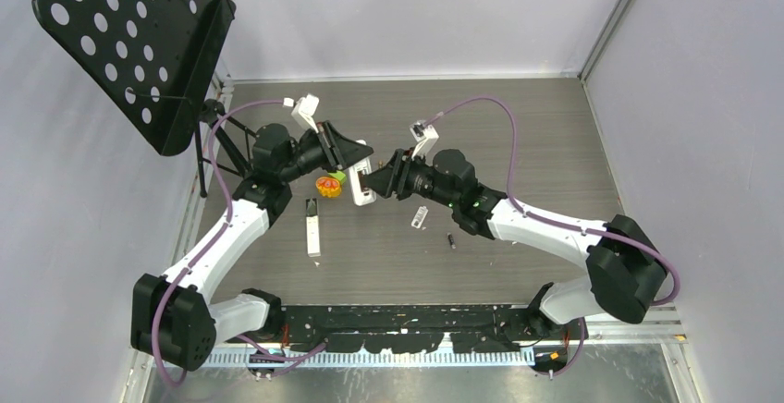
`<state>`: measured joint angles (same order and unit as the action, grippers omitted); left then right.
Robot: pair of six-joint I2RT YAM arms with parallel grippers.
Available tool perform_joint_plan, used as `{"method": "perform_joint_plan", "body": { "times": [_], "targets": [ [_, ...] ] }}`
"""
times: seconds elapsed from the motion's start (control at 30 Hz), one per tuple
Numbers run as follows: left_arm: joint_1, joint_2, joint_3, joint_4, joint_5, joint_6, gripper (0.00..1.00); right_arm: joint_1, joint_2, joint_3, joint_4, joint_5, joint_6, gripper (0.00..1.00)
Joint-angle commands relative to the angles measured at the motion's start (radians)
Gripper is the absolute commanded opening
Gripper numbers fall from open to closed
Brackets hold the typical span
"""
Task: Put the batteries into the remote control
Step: Load the battery into the remote control, then pick up the battery from the center of the board.
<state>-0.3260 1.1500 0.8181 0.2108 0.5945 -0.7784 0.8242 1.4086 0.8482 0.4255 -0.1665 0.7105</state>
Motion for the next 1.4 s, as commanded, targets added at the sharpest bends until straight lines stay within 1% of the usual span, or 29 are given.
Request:
{"method": "perform_joint_plan", "body": {
  "times": [0.0, 0.07, 0.13, 0.17, 0.2, 0.27, 0.37, 0.43, 0.5, 0.57, 0.63, 0.7, 0.73, 0.8, 0.87, 0.97, 1.03, 1.17, 1.23, 1.3, 1.37],
  "targets": [
    [-0.001, -0.023, 0.010, 0.035, 0.034, 0.001, 0.00, -0.003, -0.040, 0.008, -0.027, 0.091, -0.039, 0.42],
    [-0.001, -0.026, 0.010, 0.035, 0.036, 0.002, 0.00, -0.003, -0.038, 0.006, -0.032, 0.089, -0.034, 0.37],
    [-0.001, -0.027, 0.010, 0.036, 0.038, 0.003, 0.00, -0.003, -0.034, 0.003, -0.033, 0.084, -0.024, 0.37],
    [-0.001, -0.029, 0.009, 0.035, 0.036, 0.005, 0.00, -0.003, -0.035, 0.001, -0.026, 0.067, -0.019, 0.39],
    [-0.001, -0.030, 0.008, 0.029, 0.031, 0.008, 0.00, -0.003, -0.039, -0.002, -0.021, 0.057, -0.011, 0.44],
    [-0.001, -0.032, 0.007, 0.011, 0.013, 0.020, 0.00, -0.005, -0.052, -0.005, -0.013, 0.039, -0.001, 0.59],
    [-0.001, -0.041, -0.005, -0.013, -0.022, 0.040, 0.00, -0.010, -0.090, 0.005, -0.046, 0.010, -0.012, 0.71],
    [-0.001, -0.052, -0.016, -0.031, -0.059, 0.056, 0.00, -0.017, -0.125, 0.014, -0.116, 0.003, -0.015, 0.74],
    [-0.001, -0.062, -0.027, -0.050, -0.099, 0.072, 0.00, -0.031, -0.162, 0.024, -0.206, 0.011, -0.019, 0.75],
    [-0.001, -0.074, -0.043, -0.056, -0.130, 0.084, 0.00, -0.048, -0.204, 0.035, -0.329, 0.052, -0.023, 0.75],
    [-0.001, -0.086, -0.062, -0.054, -0.149, 0.092, 0.00, -0.068, -0.233, 0.045, -0.480, 0.130, -0.038, 0.75],
    [-0.001, -0.095, -0.083, -0.031, -0.146, 0.091, 0.00, -0.080, -0.255, 0.046, -0.606, 0.216, -0.099, 0.80],
    [-0.001, -0.096, -0.094, -0.012, -0.135, 0.088, 0.00, -0.080, -0.262, 0.039, -0.655, 0.264, -0.151, 0.82],
    [-0.001, -0.099, -0.120, 0.066, -0.083, 0.075, 0.00, -0.080, -0.260, 0.036, -0.749, 0.361, -0.177, 0.84],
    [-0.001, -0.099, -0.144, 0.143, -0.037, 0.058, 0.00, -0.080, -0.232, 0.051, -0.839, 0.411, -0.192, 0.85],
    [-0.001, -0.100, -0.171, 0.251, 0.038, 0.036, 0.00, -0.080, -0.172, 0.081, -0.951, 0.435, -0.193, 0.84],
    [-0.001, -0.099, -0.186, 0.319, 0.083, 0.028, 0.00, -0.080, -0.140, 0.085, -0.981, 0.437, -0.181, 0.80],
    [-0.001, -0.088, -0.221, 0.480, 0.166, -0.012, 0.00, -0.080, -0.093, 0.065, -0.994, 0.398, -0.158, 0.69],
    [-0.001, -0.076, -0.238, 0.551, 0.194, -0.040, 0.00, -0.080, -0.066, 0.058, -1.006, 0.402, -0.149, 0.67],
    [-0.001, -0.070, -0.242, 0.589, 0.219, -0.056, 0.00, -0.080, -0.038, 0.055, -1.014, 0.404, -0.146, 0.64],
    [-0.001, -0.065, -0.238, 0.593, 0.226, -0.060, 0.00, -0.081, -0.001, 0.055, -1.020, 0.401, -0.145, 0.61]
  ]
}}
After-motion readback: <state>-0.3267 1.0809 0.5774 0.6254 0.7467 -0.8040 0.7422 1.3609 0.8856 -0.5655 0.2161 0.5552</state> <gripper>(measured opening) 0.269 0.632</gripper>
